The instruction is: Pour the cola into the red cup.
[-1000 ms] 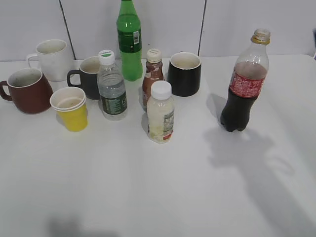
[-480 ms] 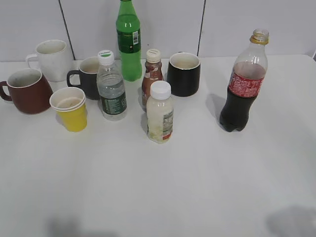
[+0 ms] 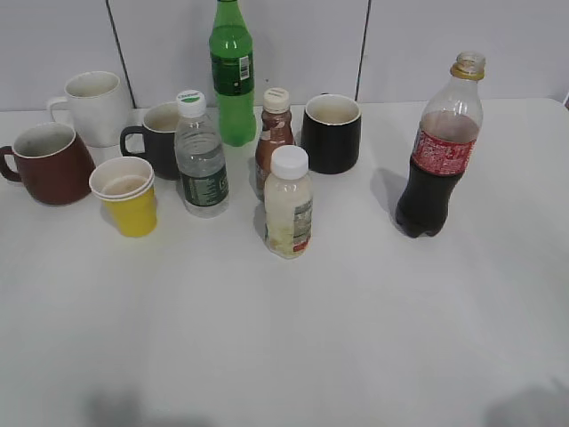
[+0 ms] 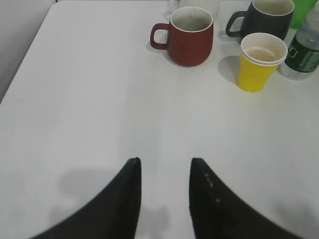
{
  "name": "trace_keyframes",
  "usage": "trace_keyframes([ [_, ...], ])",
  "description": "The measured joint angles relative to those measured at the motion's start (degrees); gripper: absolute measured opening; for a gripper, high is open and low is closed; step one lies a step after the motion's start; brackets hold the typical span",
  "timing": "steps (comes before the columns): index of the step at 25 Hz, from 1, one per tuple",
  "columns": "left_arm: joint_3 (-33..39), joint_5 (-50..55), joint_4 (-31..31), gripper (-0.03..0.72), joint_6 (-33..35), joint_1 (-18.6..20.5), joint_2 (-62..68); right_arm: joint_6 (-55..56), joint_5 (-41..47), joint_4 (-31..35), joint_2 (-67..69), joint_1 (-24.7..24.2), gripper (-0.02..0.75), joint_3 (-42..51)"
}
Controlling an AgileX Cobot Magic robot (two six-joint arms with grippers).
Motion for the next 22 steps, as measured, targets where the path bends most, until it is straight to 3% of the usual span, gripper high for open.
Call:
trace_keyframes([
  [5, 0.00, 0.00, 0.00, 0.240, 0.00, 0.00, -0.15, 0.00, -0.04, 0.07, -0.02, -2.09, 0.595, 0.00],
  [10, 0.00, 0.00, 0.00, 0.240, 0.00, 0.06, -4.50, -0.07, -0.06, 0.10, -0.57, -12.97, 0.595, 0.05],
  [14, 0.00, 0.01, 0.09, 0.240, 0.02, 0.06, -7.45, -0.07, -0.06, 0.14, -3.68, -17.91, 0.594, 0.16],
  [22, 0.05, 0.01, 0.24, 0.239, 0.07, -0.04, -7.50, -0.07, -0.07, 0.22, -6.52, -19.19, 0.594, 0.16],
])
